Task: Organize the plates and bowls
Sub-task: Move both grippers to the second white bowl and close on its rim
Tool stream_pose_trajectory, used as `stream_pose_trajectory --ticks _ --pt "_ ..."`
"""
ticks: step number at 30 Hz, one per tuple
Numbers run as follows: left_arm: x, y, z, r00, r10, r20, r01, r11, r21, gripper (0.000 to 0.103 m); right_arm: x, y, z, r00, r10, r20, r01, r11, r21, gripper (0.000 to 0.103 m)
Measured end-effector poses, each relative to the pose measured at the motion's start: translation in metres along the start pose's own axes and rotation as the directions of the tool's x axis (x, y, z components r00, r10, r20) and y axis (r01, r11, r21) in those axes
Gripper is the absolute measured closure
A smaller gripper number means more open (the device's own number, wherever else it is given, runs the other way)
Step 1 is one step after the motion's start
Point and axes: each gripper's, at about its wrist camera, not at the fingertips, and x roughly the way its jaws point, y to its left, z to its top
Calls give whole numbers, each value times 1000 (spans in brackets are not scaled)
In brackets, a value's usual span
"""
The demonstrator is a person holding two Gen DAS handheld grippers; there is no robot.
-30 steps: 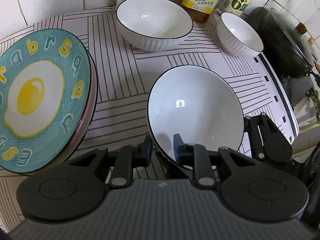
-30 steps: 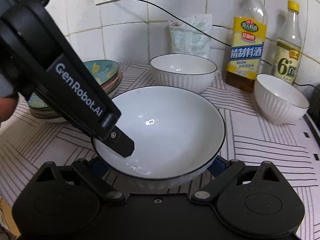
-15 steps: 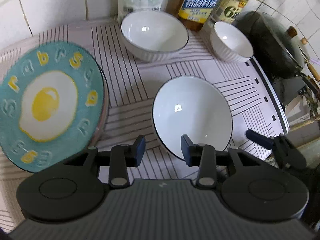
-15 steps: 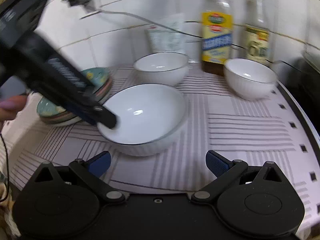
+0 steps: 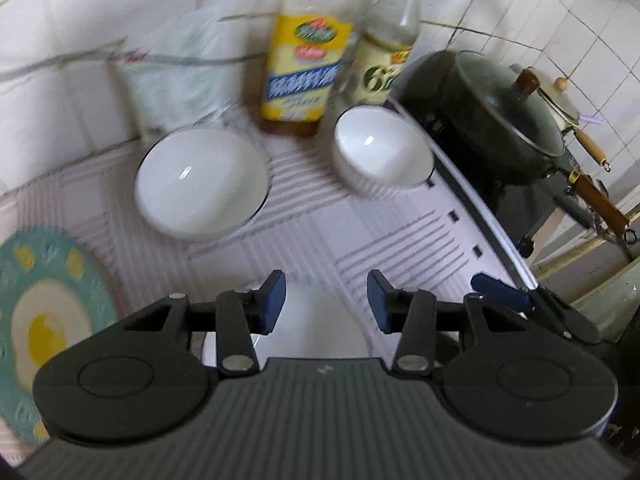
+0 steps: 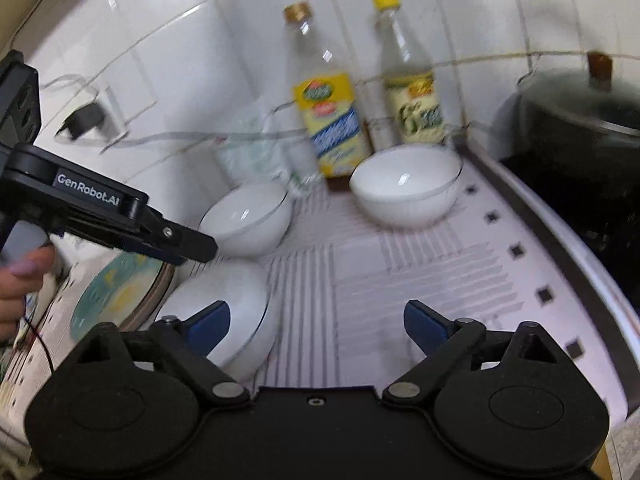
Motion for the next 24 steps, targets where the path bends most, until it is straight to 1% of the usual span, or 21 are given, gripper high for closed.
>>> stream_pose_trajectory --ticks 3,5,7,8,9,10,11,13,16,19,21,23,24 --pt "13 -8 19 1000 11 27 -11 1000 24 58 9 -6 17 994 -78 82 77 997 21 9" --pt "25 -11 32 999 17 39 -18 999 27 58 15 -10 26 980 -141 138 137 990 40 11" --pt "39 -15 45 998 37 49 -38 999 20 58 27 -17 30 966 -195 173 185 980 71 15" --pt "45 -17 51 998 45 43 -45 999 18 58 33 -21 32 959 -219 177 205 974 95 17" --pt "52 -20 56 998 41 42 -42 999 22 58 40 -25 33 955 -239 175 220 968 121 21" --pt "59 -22 61 998 37 43 -38 999 24 58 46 -29 34 953 -251 171 227 963 146 25" --pt "67 -24 66 998 46 34 -47 999 25 58 52 -33 34 951 -260 169 232 958 169 27" --pt "79 -27 74 998 59 34 -61 998 34 58 63 -40 36 945 -277 176 237 947 215 28" --pt "96 -29 86 995 87 47 -90 994 67 56 79 -51 37 924 -325 201 257 918 303 28" --pt "113 -25 94 996 89 21 -91 993 75 56 96 -60 40 928 -329 172 259 906 336 28" --pt "122 -28 96 996 93 5 -93 991 99 56 105 -64 42 927 -340 156 271 898 347 28" --pt "128 -32 94 995 105 -1 -104 986 128 56 108 -65 42 924 -355 144 287 890 355 31" --pt "130 -34 93 994 110 1 -109 985 133 56 110 -67 41 922 -363 134 295 884 363 34"
